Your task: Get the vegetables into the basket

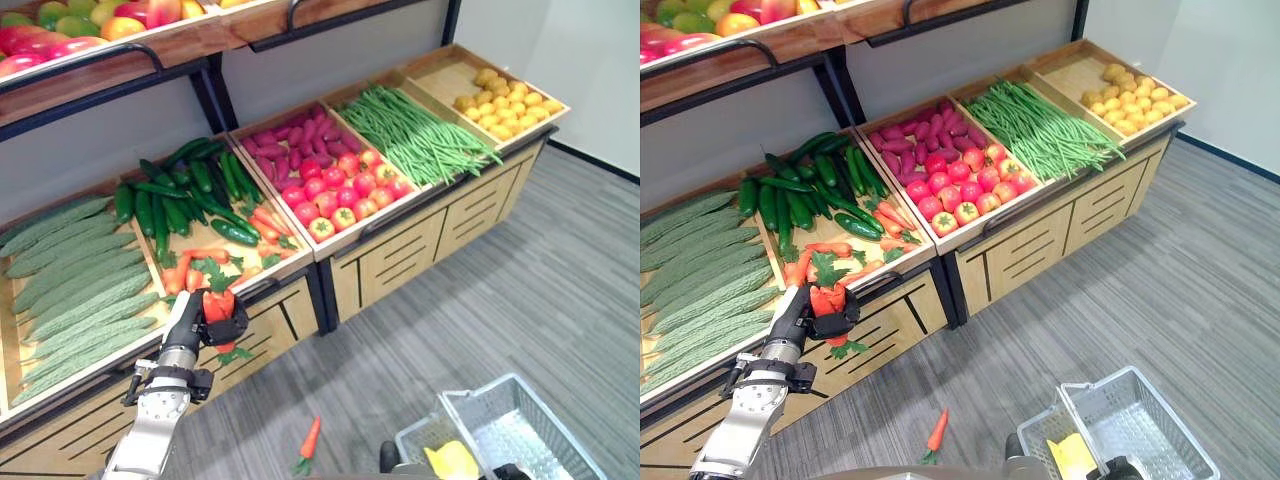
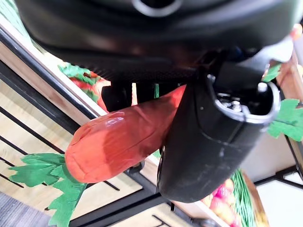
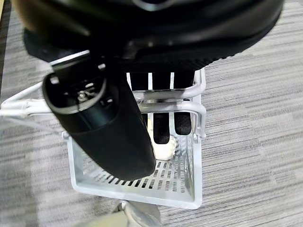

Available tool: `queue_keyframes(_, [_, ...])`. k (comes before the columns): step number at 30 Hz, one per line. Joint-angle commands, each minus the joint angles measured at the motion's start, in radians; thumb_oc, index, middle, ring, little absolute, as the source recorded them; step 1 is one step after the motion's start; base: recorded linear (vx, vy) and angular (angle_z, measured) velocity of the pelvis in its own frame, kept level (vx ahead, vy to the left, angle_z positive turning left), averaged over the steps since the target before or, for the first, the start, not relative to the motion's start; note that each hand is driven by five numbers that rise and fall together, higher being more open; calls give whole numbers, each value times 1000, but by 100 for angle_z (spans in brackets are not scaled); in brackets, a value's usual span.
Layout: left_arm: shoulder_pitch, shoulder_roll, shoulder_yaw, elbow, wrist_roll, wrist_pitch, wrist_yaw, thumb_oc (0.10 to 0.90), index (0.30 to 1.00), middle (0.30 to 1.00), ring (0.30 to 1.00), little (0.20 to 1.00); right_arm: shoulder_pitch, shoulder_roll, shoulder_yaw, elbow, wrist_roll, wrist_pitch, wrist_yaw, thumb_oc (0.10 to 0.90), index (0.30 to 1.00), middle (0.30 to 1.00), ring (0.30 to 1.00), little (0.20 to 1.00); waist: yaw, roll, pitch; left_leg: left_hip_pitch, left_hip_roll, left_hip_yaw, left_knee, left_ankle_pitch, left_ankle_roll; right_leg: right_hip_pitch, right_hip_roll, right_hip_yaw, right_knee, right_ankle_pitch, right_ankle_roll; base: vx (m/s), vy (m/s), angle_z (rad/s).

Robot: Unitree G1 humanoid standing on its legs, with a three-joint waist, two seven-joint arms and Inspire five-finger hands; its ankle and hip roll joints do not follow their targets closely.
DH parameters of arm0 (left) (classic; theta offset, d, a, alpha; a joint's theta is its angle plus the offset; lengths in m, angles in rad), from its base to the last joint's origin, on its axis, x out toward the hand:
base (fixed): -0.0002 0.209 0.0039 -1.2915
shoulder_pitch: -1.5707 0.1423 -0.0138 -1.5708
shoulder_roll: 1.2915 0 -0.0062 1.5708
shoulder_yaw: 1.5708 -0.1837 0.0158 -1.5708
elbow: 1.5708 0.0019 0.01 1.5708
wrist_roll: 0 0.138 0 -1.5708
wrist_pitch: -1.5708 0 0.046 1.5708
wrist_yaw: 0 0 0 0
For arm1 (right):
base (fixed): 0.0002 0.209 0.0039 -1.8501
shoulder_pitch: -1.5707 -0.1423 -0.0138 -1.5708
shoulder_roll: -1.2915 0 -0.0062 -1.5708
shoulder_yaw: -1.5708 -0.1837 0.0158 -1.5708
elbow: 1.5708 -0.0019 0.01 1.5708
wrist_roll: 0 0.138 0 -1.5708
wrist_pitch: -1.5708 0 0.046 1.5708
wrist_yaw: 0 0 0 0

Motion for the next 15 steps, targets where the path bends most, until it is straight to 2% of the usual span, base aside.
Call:
queue_keyframes(1, [-126, 73, 30, -119, -7, -96, 34, 400, 300, 300, 300, 300, -26, 13, 24, 14, -28, -15, -1, 400, 300, 300, 300, 300, -48, -42, -9, -61, -108, 26, 105, -174, 101, 12, 2, 103, 65, -128, 74, -117, 178, -48])
queue_keyframes(2, [-152, 78, 18, -108, 1, -95, 42, 400, 300, 300, 300, 300, -30, 8, 34, 2, -44, -15, 0, 400, 300, 300, 300, 300, -68, -30, 8, -76, -112, 67, 103, -176, 109, -32, 6, 151, 79, -102, 99, -134, 214, -58])
queue_keyframes(3, [-164, 80, 13, -104, 1, -96, 44, 400, 300, 300, 300, 300, -33, 8, 36, 3, -49, -17, 0, 400, 300, 300, 300, 300, -75, -25, 13, -81, -112, 90, 98, -177, 112, -50, 7, 167, 83, -92, 112, -105, 199, -93])
queue_keyframes(4, [-178, 90, 7, -105, 1, -97, 49, 400, 300, 300, 300, 300, -40, 11, 41, -5, -56, -16, -1, 400, 300, 300, 300, 300, -93, -17, 26, -79, -110, 121, 80, -178, 114, -83, 8, 181, 95, -68, 143, -39, 110, -99])
queue_keyframes(5, [-180, 90, 7, -103, 1, -98, 50, 400, 300, 300, 300, 300, -41, 12, 42, -5, -57, -15, -1, 400, 300, 300, 300, 300, -89, -17, 26, -79, -110, 125, 78, -177, 114, -86, 9, 186, 97, -66, 144, -63, 62, -111])
queue_keyframes(6, [-186, 96, 6, -102, -1, -98, 54, 400, 300, 300, 300, 300, -44, 14, 46, -7, -58, -14, -1, 400, 300, 300, 300, 300, -87, -17, 36, -81, -104, 143, 73, -174, 114, -107, 5, 162, 110, -61, 146, -78, -22, -99])
queue_keyframes(8, [-207, 113, 11, -104, -2, -98, 67, 400, 300, 300, 300, 300, -53, 17, 49, -9, -60, -13, -12, 400, 300, 300, 300, 300, -55, -15, 54, -84, -80, 196, 60, -164, 107, -130, -53, -49, 159, -104, 116, -102, -46, -113])
queue_keyframes(9, [-206, 118, 17, -109, -3, -97, 72, 400, 300, 300, 300, 300, -53, 17, 55, -6, -70, -12, -12, 400, 300, 300, 300, 300, -45, -15, 55, -79, -72, 222, 56, -162, 105, -124, -84, -133, 168, -118, 103, -56, -38, -112])
queue_keyframes(10, [-206, 119, 17, -109, -4, -96, 72, 400, 300, 300, 300, 300, -53, 17, 55, -5, -70, -12, -12, 400, 300, 300, 300, 300, -48, -16, 57, -78, -72, 219, 55, -161, 104, -122, -85, -136, 170, -121, 102, -33, -60, -91])
queue_keyframes(12, [-183, 127, 49, -126, 1, -93, 80, 400, 300, 300, 300, 300, -58, 27, 68, 6, -107, -3, -7, 400, 300, 300, 300, 300, -18, -23, 50, -65, -52, 283, 53, -159, 100, -83, -162, -303, 179, -129, 89, -12, -89, -65])
queue_keyframes(13, [-163, 130, 69, -138, 6, -91, 81, 400, 300, 300, 300, 300, -62, 33, 70, 8, -112, -2, -7, 400, 300, 300, 300, 300, -5, -28, 48, -62, -46, 298, 57, -162, 97, -61, -183, -363, 183, -127, 88, 14, -107, -68])
queue_keyframes(14, [-143, 128, 93, -144, 11, -90, 91, 400, 300, 300, 300, 300, -74, 36, 80, 13, -131, -1, -4, 400, 300, 300, 300, 300, 19, -36, 43, -61, -38, 331, 64, -163, 94, -33, -205, -458, 190, -130, 90, 43, -142, -107])
queue_keyframes(15, [-127, 127, 103, -146, 19, -85, 92, 400, 300, 300, 300, 300, -79, 38, 89, 18, -140, -2, -5, 400, 300, 300, 300, 300, 28, -48, 34, -58, -39, 338, 65, -162, 89, -8, -201, -481, 169, -121, 94, 39, -207, -123])
